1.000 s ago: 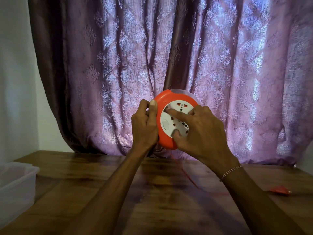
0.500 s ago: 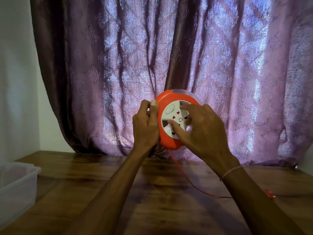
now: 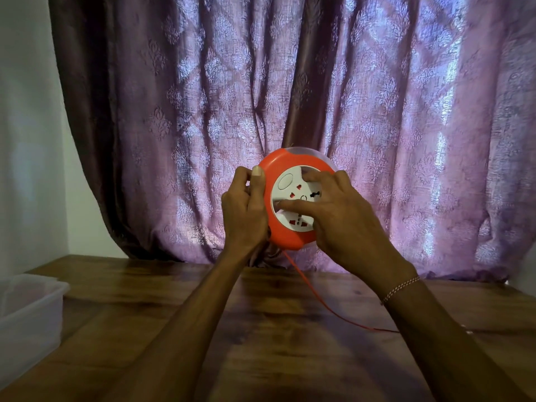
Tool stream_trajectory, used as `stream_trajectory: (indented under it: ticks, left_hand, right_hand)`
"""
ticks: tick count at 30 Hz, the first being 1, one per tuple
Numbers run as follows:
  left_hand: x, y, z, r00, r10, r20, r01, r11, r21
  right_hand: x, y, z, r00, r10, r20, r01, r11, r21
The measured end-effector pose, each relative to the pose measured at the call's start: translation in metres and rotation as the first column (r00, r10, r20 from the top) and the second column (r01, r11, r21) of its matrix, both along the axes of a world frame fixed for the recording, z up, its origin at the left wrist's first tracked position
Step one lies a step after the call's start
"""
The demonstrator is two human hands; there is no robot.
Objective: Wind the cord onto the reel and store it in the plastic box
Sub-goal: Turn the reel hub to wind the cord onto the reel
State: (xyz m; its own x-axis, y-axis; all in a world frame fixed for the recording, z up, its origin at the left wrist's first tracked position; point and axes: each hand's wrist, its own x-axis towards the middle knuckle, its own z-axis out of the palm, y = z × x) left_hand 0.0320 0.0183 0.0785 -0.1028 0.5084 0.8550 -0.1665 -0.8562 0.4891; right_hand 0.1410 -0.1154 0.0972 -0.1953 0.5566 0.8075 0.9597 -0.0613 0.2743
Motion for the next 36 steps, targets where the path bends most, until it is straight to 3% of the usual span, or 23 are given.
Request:
stream_trajectory:
  ticks: [5,12,16,21,25,30,33,36]
  left_hand:
    - [0.002,-0.002,-0.002,1.0,0.022,-0.023,-0.021,1.0,0.018]
    - [0.003,-0.004,-0.002,1.0,0.013,-0.027,-0.012,1.0,0.018]
    - [0.004,-0.004,-0.002,0.999,-0.008,-0.039,0.009,1.0,0.017]
    - [0.006,-0.008,-0.002,0.999,0.021,-0.047,-0.019,0.998,0.052]
    - [0.005,-0.004,-0.004,0.999,0.01,-0.043,-0.009,0.999,0.034]
    - [0.003,-0.001,-0.004,1.0,0.009,-0.03,-0.009,1.0,0.004]
    - [0.001,-0.002,-0.003,0.999,0.011,-0.037,-0.011,1.0,0.009]
    - [0.001,-0.003,-0.002,0.999,-0.006,-0.035,0.007,1.0,0.012]
  right_hand:
    - [0.0,0.003,-0.002,0.998,-0.057,-0.012,0.058,0.996,0.065]
    - [0.0,0.007,-0.011,0.975,-0.003,-0.222,0.059,0.968,0.245]
    - [-0.001,0.012,-0.01,0.927,0.107,-0.361,0.018,0.945,0.327]
    - [-0.004,0.011,-0.007,0.909,0.241,-0.341,-0.081,0.902,0.423]
    - [0.002,0.006,-0.003,0.911,0.23,-0.342,-0.131,0.948,0.288]
    - [0.012,-0.003,0.004,0.952,0.25,-0.176,-0.244,0.968,0.059]
    - [0.013,-0.006,0.006,0.982,0.141,-0.129,-0.155,0.982,-0.108]
    - [0.007,-0.005,0.004,0.999,-0.002,-0.054,-0.005,0.991,-0.135]
